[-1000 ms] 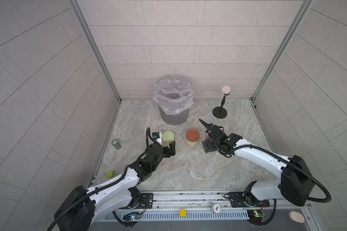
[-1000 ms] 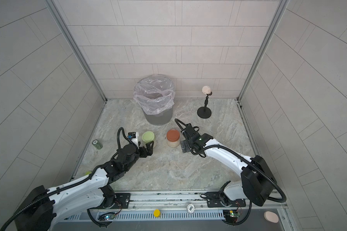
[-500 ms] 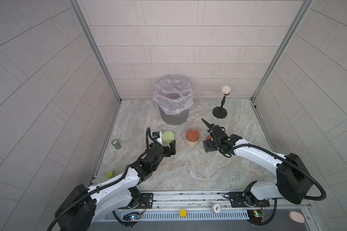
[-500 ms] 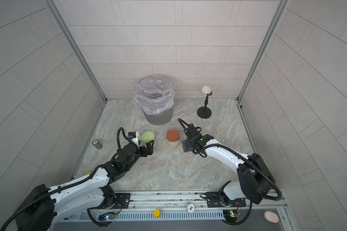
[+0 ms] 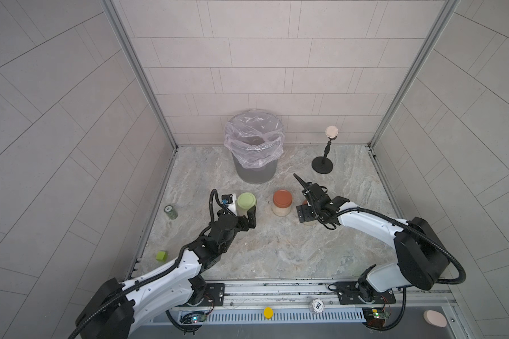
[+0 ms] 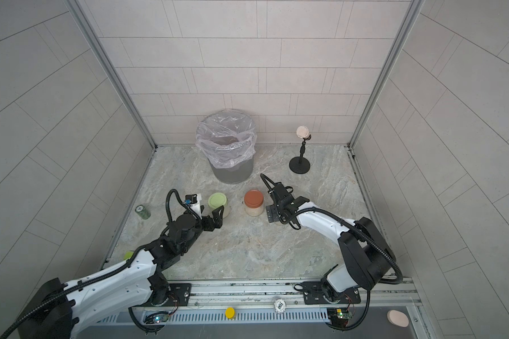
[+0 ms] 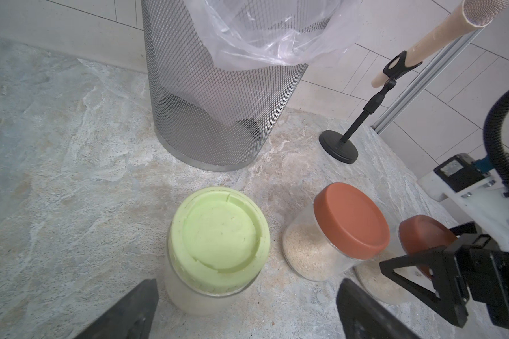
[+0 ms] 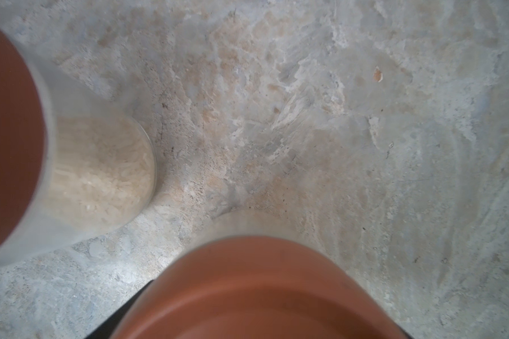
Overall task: Empty moldy rice from jars
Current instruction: Pick up the jar from the center of the board.
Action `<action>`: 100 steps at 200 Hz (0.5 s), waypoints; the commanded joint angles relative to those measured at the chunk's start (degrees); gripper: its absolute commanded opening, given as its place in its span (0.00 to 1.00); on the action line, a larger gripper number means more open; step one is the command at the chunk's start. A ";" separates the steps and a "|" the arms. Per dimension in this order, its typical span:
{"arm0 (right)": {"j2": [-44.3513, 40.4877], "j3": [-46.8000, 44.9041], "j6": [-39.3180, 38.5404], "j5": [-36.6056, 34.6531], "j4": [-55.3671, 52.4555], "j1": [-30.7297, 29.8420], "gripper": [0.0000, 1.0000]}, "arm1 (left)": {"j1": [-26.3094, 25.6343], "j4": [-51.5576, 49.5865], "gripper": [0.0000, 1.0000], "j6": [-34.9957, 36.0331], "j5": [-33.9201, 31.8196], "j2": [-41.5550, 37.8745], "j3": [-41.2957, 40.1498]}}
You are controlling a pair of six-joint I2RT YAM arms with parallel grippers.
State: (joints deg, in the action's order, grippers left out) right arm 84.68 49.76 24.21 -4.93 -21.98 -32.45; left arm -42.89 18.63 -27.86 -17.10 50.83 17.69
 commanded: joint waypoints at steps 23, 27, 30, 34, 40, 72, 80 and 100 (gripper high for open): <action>0.90 -0.25 -0.15 0.83 1.38 0.06 0.85 | -0.26 1.14 1.00 3.56 -0.33 -1.50 -0.64; 0.94 -0.22 -0.13 0.81 1.41 0.08 0.83 | -0.23 1.22 1.00 3.95 -0.14 -1.32 -0.64; 0.92 -0.11 -0.12 0.88 1.41 0.02 0.82 | -0.21 1.30 1.00 4.09 -0.07 -1.27 -0.64; 1.01 -0.18 -0.15 0.93 1.41 0.03 0.81 | -0.25 1.38 1.00 4.28 -0.08 -1.34 -0.64; 1.09 -0.09 -0.14 0.93 1.26 0.08 0.79 | -0.26 1.48 1.00 4.56 -0.08 -1.20 -0.65; 0.84 0.24 -0.48 1.01 0.88 0.08 0.70 | -0.25 3.88 1.00 5.50 0.25 -0.29 -2.08; 0.83 0.26 -0.48 1.06 0.89 0.04 0.67 | -0.25 4.23 1.00 5.74 0.78 -0.07 -2.04; 0.59 0.52 -0.40 1.62 0.71 0.08 0.62 | -0.25 5.94 1.00 6.44 1.38 0.08 -2.30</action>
State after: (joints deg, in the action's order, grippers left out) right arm 84.88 49.76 24.05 -4.10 -20.91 -32.45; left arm -42.89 21.12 -22.94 -16.19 50.72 16.10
